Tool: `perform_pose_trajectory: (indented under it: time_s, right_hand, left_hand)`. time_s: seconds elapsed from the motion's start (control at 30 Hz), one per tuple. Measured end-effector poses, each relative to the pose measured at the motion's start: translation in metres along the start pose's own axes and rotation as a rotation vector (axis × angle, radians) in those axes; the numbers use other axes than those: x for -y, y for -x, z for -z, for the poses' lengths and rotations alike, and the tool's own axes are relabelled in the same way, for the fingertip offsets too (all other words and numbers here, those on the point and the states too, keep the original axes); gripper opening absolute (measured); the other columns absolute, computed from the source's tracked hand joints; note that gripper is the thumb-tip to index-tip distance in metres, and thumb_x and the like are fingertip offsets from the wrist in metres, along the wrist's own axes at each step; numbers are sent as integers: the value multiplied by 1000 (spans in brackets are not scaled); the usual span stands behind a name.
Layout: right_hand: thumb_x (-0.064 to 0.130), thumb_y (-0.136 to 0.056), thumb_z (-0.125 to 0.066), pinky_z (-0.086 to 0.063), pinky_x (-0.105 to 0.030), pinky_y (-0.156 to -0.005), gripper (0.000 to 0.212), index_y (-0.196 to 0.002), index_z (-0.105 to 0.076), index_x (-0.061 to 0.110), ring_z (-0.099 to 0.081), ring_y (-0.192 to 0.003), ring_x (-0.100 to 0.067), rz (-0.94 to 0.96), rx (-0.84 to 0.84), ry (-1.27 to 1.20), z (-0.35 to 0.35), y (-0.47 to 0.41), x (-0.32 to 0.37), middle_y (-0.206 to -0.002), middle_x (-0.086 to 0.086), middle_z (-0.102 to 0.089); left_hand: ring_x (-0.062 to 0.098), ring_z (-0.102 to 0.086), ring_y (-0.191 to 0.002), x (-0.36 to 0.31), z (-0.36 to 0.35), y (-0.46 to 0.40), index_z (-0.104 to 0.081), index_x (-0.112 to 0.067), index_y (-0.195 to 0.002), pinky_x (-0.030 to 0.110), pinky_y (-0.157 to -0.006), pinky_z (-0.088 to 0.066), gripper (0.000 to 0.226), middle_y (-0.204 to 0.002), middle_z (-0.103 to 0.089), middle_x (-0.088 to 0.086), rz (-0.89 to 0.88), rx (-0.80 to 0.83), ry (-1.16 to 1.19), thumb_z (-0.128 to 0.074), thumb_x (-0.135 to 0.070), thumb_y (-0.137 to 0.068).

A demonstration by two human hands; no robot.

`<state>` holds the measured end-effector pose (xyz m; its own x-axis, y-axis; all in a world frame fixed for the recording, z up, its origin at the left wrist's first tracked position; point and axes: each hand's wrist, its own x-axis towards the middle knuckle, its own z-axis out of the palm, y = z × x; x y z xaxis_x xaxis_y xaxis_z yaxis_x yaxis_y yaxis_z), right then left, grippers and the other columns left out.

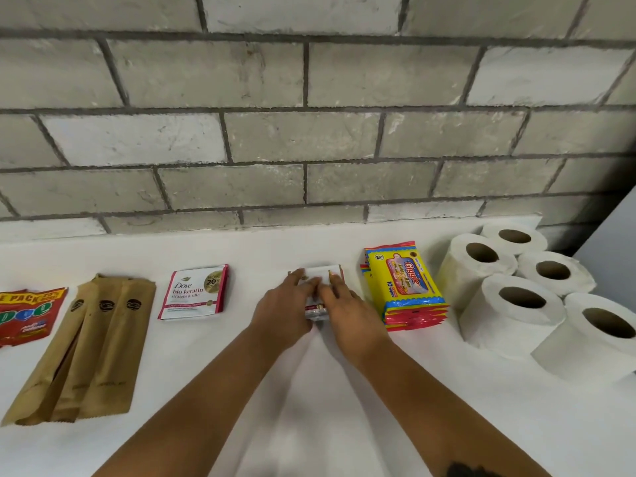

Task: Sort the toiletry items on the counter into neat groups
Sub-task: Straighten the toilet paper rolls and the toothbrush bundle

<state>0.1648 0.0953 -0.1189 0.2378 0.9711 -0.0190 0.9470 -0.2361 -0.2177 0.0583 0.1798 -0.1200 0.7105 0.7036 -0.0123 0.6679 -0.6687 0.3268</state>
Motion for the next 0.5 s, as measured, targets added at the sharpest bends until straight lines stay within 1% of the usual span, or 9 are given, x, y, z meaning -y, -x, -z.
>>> perform_pose_trajectory:
  time_s: [0.2,0.3,0.43,0.5]
  right_hand:
    - [10,-94,-44,-41,-40,-100,58,-146,-19,18,-36,-135,-31,-18,-1,19,-2,-20,-5,-159,-11,-8]
    - [12,-94,-45,-40,-41,-102,58,-146,-19,18,-35,-135,-34,-27,-1,69,0,-23,-3,-158,-13,-11]
    - [16,-93,-48,-32,-47,-110,60,-145,-18,19,-24,-140,-36,-46,-4,116,0,-22,-1,-158,-13,-10]
    - [16,-93,-49,-31,-47,-111,58,-144,-20,20,-20,-142,-35,-43,-8,97,0,-20,0,-158,-12,-7]
  left_hand:
    - [24,-43,-132,3,3,-19,-31,-35,-144,37,-104,-41,73,-156,-20,-4,26,14,-31,-62,-23,-79]
    - [23,-43,-133,5,2,-24,-31,-35,-144,38,-104,-42,73,-156,-21,-4,29,0,-28,-62,-23,-79]
    - [24,-42,-133,7,-1,-23,-22,-31,-147,40,-104,-42,79,-157,-18,-3,26,-8,-27,-63,-27,-80]
    - [26,-44,-132,8,-2,-21,-18,-27,-149,40,-103,-43,83,-158,-16,-2,26,-26,-13,-64,-30,-80]
